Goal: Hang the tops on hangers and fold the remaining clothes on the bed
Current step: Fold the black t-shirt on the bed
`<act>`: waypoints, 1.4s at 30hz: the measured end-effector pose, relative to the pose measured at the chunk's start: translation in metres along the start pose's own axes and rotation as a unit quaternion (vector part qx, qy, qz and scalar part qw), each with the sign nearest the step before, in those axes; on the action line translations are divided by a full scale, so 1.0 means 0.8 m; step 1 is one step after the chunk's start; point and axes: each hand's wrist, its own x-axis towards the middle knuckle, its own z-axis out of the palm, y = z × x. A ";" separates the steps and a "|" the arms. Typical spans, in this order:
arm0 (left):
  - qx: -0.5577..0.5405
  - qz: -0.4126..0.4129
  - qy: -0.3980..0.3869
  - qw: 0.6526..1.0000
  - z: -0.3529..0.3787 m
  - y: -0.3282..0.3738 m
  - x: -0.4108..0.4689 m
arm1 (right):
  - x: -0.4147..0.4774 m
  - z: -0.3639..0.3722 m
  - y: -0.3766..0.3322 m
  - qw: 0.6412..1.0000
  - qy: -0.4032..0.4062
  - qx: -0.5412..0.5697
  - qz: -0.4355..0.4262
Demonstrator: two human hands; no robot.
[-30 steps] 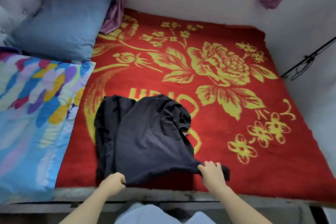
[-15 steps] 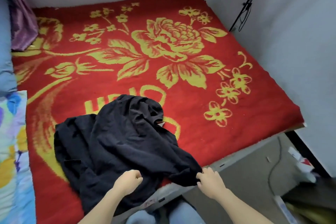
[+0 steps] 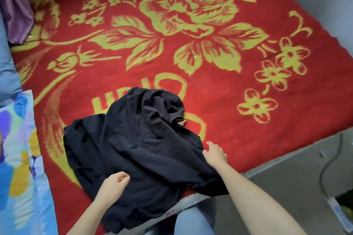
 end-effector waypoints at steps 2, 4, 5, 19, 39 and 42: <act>-0.018 -0.013 0.008 1.000 0.000 -0.001 0.013 | 0.022 0.002 -0.001 0.999 -0.011 0.041 0.028; -0.032 -0.025 0.013 0.999 0.000 0.003 0.024 | 0.041 0.008 -0.004 0.994 -0.019 0.090 0.050; -0.039 -0.030 0.015 0.999 0.000 0.004 0.029 | 0.050 0.015 -0.009 0.991 -0.026 0.113 0.062; -0.090 0.018 0.039 0.995 -0.014 0.051 0.003 | 0.025 0.018 -0.051 0.960 0.123 0.236 0.087; -0.254 0.517 -0.033 0.817 -0.218 0.321 -0.189 | -0.419 -0.379 -0.172 0.852 0.142 0.008 -0.505; -0.285 0.598 -0.132 0.738 -0.237 0.339 -0.244 | -0.468 -0.399 -0.185 0.840 0.142 -0.028 -0.523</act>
